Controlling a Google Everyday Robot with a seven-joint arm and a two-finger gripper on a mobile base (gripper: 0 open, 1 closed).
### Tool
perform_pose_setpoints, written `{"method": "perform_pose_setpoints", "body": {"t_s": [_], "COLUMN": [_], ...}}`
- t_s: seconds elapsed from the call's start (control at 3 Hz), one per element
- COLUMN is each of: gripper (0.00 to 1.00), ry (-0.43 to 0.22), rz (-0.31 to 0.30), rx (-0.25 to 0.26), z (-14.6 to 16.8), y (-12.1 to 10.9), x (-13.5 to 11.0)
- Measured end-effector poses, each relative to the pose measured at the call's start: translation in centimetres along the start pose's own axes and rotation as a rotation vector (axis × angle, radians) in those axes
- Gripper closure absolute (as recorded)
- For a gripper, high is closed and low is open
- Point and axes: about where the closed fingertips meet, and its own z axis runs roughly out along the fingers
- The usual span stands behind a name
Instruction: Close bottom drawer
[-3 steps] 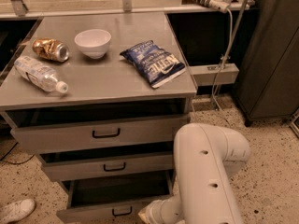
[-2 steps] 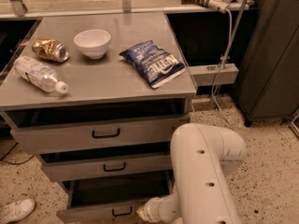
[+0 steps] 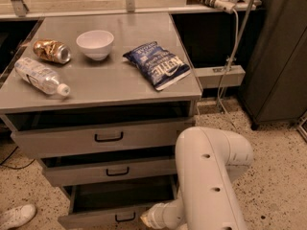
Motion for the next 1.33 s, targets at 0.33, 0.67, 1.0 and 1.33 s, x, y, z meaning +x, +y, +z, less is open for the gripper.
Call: {"method": "perform_pose_setpoints", "body": {"t_s": [0.33,0.67,1.0,1.33], "gripper": [0.35,0.11,0.00,0.00], "ry": [0.000,0.000,0.000,0.000], "rz": [0.000,0.000,0.000,0.000], "rx": [0.000,0.000,0.000,0.000], "z": [0.00,0.00,0.01,0.01], "y": [0.00,0.00,0.01,0.01], "x": [0.00,0.00,0.00,0.00]}}
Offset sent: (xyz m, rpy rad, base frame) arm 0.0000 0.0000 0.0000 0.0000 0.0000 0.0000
